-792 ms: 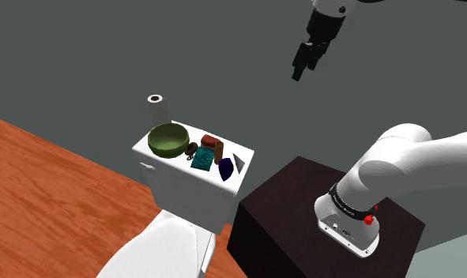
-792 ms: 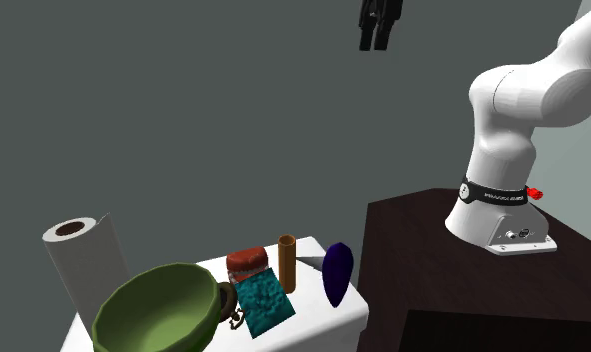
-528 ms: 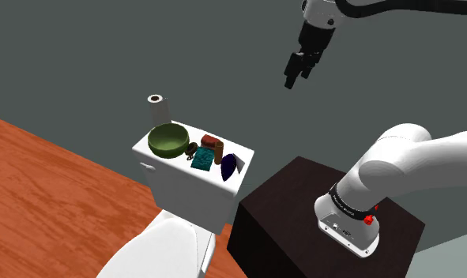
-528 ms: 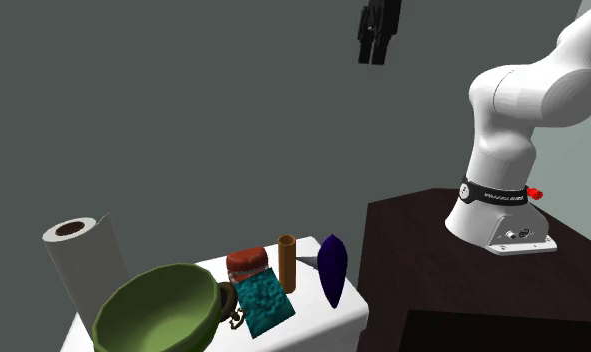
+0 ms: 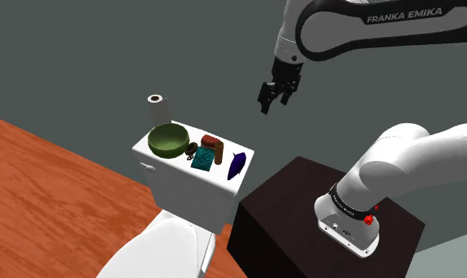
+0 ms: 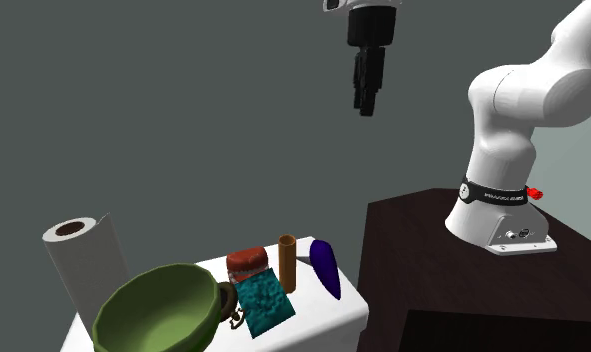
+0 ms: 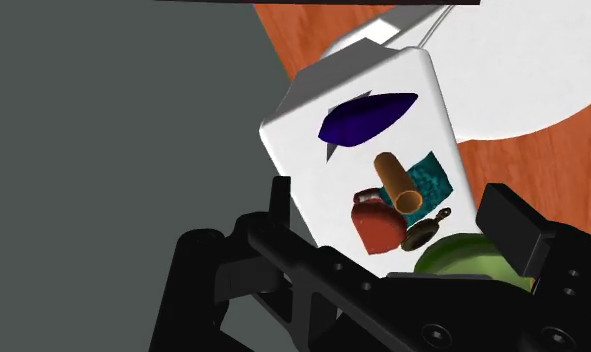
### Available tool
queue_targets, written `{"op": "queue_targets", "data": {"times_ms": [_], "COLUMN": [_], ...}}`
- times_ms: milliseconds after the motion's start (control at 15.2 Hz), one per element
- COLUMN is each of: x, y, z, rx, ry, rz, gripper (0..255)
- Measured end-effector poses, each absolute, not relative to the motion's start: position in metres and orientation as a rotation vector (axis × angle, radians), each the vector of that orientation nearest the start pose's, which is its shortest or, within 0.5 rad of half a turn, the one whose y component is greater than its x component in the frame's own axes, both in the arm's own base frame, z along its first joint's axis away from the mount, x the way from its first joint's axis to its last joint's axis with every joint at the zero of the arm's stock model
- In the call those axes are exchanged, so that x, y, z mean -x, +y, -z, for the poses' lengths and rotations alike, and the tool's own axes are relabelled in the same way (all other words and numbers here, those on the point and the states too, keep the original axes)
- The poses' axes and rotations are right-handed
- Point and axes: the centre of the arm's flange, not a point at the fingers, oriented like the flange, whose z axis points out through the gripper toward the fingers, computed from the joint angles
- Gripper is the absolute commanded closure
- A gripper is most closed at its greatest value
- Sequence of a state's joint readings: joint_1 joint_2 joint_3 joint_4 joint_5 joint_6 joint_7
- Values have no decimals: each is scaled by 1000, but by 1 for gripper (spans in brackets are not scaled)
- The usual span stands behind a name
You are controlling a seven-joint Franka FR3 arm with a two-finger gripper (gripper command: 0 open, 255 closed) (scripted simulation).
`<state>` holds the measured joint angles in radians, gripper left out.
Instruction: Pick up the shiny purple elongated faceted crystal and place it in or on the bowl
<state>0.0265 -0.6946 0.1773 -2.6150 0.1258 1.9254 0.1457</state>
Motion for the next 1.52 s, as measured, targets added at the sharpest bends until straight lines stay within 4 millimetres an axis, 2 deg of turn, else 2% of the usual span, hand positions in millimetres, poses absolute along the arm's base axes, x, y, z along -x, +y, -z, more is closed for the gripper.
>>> {"op": "queue_targets", "data": {"times_ms": [396, 726, 1122, 1518], "x": [-351, -368, -390, -389], "y": [120, 147, 187, 199], "z": [-397, -341, -281, -248], "rx": [3100, 3063, 3012, 3000], "ry": [189, 310, 450, 479], "rz": [-61, -109, -164, -175], "gripper": [0, 0, 0, 0]}}
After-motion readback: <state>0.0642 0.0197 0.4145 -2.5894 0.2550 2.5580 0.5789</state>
